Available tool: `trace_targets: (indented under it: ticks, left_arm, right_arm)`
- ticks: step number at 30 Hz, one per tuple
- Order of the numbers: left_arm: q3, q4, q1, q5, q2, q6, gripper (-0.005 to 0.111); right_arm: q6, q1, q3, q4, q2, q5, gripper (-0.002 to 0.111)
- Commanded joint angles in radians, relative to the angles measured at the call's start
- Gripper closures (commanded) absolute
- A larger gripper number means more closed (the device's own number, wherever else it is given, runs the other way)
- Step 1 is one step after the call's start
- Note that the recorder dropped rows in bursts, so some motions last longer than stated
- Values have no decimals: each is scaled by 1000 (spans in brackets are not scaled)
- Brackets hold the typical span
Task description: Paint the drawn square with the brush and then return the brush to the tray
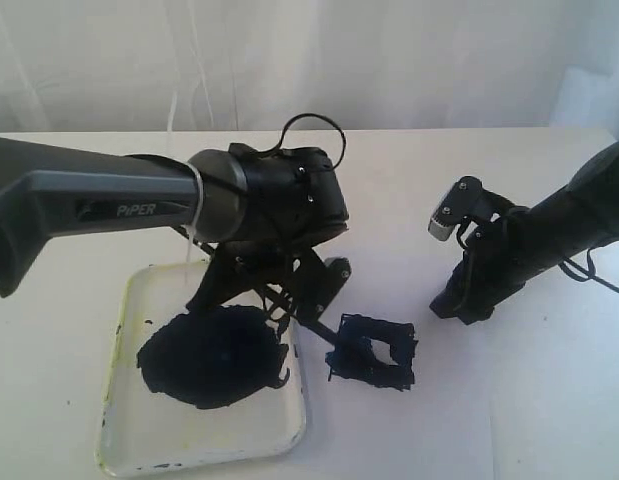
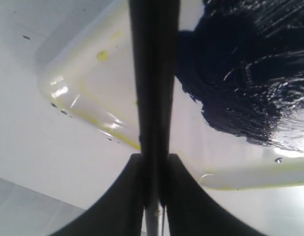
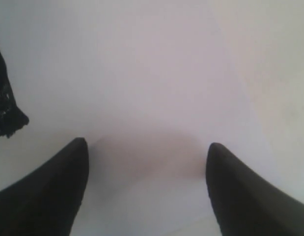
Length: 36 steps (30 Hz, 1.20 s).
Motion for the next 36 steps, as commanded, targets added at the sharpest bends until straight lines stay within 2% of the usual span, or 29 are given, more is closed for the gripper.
trace_targets:
  ticks: [1,10,15,20,31,36]
  left_arm:
    - [-4,33,4,9,-1,-28,107]
    - [-4,81,54,-28,-1,-104,107]
    - [-4,109,58,-44,4,-169,107]
    - [-4,121,58,-43,26,-166,107]
    - [-4,136,-30,-49,28,-157,107]
    - [-4,152,-32,-32,28,-145,107]
  right_arm:
    - [2,-1,8,-32,19,-26,44]
    - [2,-1,8,-32,19,-30,44]
    - [2,-1,8,-32,19,-30,44]
    - [2,-1,8,-32,19,-30,44]
    - [2,-1,8,-32,19,-31,44]
    - [10,-1,8,-32,19,-31,44]
